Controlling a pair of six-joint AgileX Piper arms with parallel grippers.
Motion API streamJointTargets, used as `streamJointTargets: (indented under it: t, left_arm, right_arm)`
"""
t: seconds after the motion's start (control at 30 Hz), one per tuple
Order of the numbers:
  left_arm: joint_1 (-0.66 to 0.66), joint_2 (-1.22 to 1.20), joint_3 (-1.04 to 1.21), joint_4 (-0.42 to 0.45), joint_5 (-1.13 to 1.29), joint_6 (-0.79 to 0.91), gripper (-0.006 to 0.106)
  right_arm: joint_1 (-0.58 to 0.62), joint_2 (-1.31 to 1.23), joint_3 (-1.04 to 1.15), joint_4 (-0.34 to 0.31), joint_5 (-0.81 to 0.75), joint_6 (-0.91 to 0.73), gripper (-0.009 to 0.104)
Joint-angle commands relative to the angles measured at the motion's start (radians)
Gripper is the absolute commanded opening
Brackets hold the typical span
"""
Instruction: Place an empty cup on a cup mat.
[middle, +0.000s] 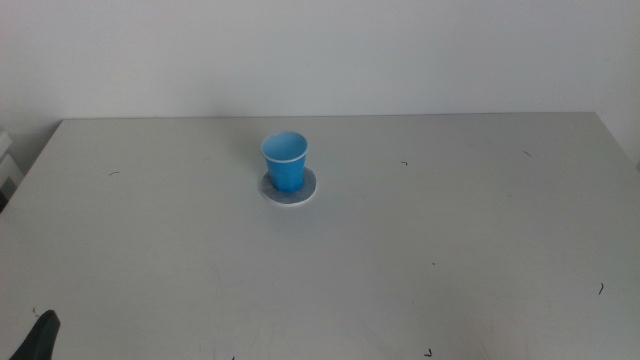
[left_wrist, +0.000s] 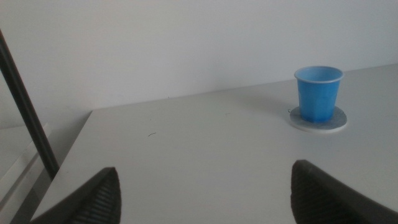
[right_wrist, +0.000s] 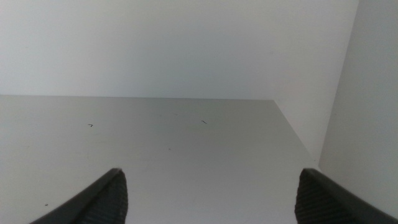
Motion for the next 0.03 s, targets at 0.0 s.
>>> streamJointTargets:
  t: [0.0]
  left_arm:
    - [0.001, -0.016, -0.006, -0.007, -0.077, -0.013, 0.105]
  right_arm:
    - [0.0, -0.026, -0.008, -0.014, -0.075, -0.005, 0.094]
